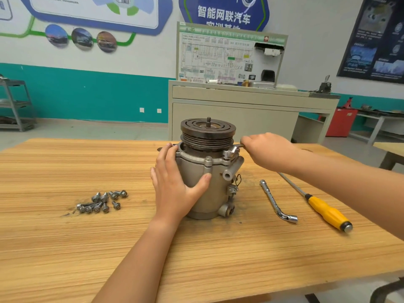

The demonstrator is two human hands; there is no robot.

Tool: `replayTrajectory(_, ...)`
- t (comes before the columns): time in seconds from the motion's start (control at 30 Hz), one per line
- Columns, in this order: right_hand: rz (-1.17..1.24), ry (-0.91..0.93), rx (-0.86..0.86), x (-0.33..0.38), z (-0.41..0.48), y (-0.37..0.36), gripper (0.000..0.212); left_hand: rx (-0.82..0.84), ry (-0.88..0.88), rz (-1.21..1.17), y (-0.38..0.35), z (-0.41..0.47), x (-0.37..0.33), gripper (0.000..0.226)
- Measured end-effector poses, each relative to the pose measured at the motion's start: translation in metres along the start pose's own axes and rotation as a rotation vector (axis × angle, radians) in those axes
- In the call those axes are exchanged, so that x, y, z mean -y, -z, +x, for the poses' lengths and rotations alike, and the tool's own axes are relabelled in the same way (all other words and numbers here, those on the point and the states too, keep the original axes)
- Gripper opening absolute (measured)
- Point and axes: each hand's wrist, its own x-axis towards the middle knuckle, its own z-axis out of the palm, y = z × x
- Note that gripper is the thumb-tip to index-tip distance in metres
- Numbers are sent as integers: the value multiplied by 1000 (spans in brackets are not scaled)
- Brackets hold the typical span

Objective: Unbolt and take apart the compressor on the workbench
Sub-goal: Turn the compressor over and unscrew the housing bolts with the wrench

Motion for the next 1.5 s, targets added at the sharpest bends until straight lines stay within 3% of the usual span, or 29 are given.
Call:
replayTrajectory(0.17, 443, -142, -87, -15, -43, 27, 24, -12, 7, -8, -3, 0, 0, 90)
replayTrajectory(0.33, 243, -113, 101, -7, -71, 45, 25, -28, 9, 0, -6, -3, -1, 90)
replayTrajectory(0.57, 210, -92, 214, 9, -73, 52, 30, -50, 1, -15, -8, -4, 0, 92)
replayTrajectory(0.7, -55, -60, 214, 18, -63, 67, 29, -64, -5, -15, -9, -3, -1, 91)
replayTrajectory(0.87, -342, 51, 218, 40, -68, 82, 13, -34, 35, -38, -8, -4, -1, 92)
replayTrajectory(1.07, -211, 64, 120, 17, -66, 59, 19, -6, 46, -131, -6, -4, 1, 80)
replayTrajectory(1.2, -246, 64, 95, -5, -42, 33, 5, -19, 37, -133, -6, -3, 3, 78)
replayTrajectory(1.3, -247, 44, 117, -6, -16, 15, 18, -18, 36, -129, -7, -3, 5, 78)
replayTrajectory(1.5, -102, 89, -131, -9, 5, 16, 28, 20, 31, -159, -1, 0, 6, 79)
